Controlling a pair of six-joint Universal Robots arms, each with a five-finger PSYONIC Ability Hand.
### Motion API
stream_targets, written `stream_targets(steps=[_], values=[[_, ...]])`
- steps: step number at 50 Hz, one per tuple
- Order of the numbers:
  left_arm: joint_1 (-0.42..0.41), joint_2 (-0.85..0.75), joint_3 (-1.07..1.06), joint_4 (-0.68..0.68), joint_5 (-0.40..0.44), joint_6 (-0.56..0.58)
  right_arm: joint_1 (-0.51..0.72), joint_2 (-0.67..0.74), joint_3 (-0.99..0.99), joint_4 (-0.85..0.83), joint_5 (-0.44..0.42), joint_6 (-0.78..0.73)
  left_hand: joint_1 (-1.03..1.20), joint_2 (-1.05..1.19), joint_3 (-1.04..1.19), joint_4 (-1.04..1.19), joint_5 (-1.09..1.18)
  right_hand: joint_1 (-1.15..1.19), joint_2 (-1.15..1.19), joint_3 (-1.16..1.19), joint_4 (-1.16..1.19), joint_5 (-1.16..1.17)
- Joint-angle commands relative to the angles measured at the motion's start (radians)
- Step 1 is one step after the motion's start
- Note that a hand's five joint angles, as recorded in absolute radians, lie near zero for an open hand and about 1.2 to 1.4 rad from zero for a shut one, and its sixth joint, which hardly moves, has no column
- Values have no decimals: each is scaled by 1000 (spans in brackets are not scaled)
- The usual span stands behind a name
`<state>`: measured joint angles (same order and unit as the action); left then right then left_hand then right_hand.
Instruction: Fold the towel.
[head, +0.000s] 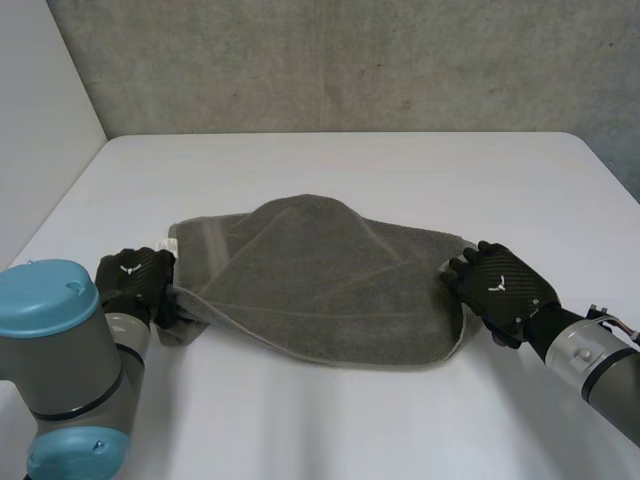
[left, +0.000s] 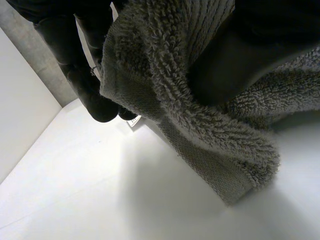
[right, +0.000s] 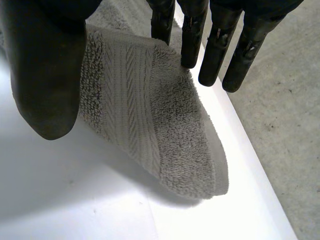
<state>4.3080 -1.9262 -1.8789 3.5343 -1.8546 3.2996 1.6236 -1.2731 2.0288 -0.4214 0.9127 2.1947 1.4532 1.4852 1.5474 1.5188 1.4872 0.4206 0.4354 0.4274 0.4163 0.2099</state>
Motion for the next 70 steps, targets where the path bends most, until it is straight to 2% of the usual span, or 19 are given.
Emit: stream_targets(steps=[1, 3, 5, 7, 8, 11, 12, 14, 15, 16, 17, 18, 20, 25, 35, 58, 70], values=[[-1, -2, 0, 0, 0, 0, -2, 3, 4, 1, 0, -46, -57, -89, -151, -123, -265, 249, 234, 242, 253, 285], [-1, -2, 0, 0, 0, 0, -2, 3, 4, 1, -2, -46, -57, -89, -151, -123, -265, 337, 322, 330, 341, 373], [-1, -2, 0, 0, 0, 0, -2, 3, 2, 0, -2, -44, -57, -89, -151, -123, -265, 535, 521, 529, 540, 572], [-1, -2, 0, 0, 0, 0, -2, 3, 2, 1, 0, -44, -57, -89, -151, -123, -265, 487, 472, 480, 491, 523], [-1, -2, 0, 0, 0, 0, -1, 3, 2, 1, 0, -46, -57, -89, -151, -123, -265, 379, 364, 372, 383, 415], [-1, -2, 0, 0, 0, 0, -1, 1, 4, 1, 0, -46, -57, -89, -151, -123, -265, 398, 384, 392, 403, 435], [-1, -2, 0, 0, 0, 0, 1, 0, 4, 1, -2, -47, -57, -89, -151, -123, -265, 573, 558, 566, 577, 609], [-1, -2, 0, 0, 0, 0, 1, -2, 4, 1, -2, -47, -57, -89, -151, -123, -265, 657, 642, 650, 661, 693], [-1, -2, 0, 0, 0, 0, -1, -2, 5, 1, -3, -47, -57, -89, -151, -123, -265, 584, 569, 577, 588, 620], [-1, -4, 0, 0, 0, 0, -1, -2, 5, 0, -3, -47, -57, -89, -151, -123, -265, 377, 362, 370, 381, 413], [-1, -4, 0, 0, 0, 0, -1, -2, 5, 0, -3, -47, -57, -89, -151, -123, -265, 375, 360, 368, 379, 411], [-1, -2, 0, 0, 0, 0, 1, -2, 5, -2, -3, -47, -57, -89, -151, -123, -265, 81, 66, 75, 86, 117], [-1, -2, 0, 0, 0, 0, 1, -2, 7, -2, -2, -47, -57, -89, -151, -123, -265, 55, 40, 48, 59, 91], [-1, -2, 0, 0, 0, 0, -1, 1, 10, -7, -9, -58, -57, -89, -151, -123, -265, 49, 34, 42, 53, 85], [-1, -2, 0, 0, 0, 0, -2, -2, 39, -40, -21, -184, -57, -89, -151, -123, -265, -16, -30, -22, -11, 21], [-1, -4, 0, 0, 0, 0, -5, -20, 61, -71, -75, -196, -57, -89, -151, -123, -265, 20, 5, 13, 24, 56], [-1, -2, 0, 0, 0, 0, -7, 75, 42, -69, -64, -343, -57, -89, -151, -123, -265, 43, 28, 36, 47, 79]])
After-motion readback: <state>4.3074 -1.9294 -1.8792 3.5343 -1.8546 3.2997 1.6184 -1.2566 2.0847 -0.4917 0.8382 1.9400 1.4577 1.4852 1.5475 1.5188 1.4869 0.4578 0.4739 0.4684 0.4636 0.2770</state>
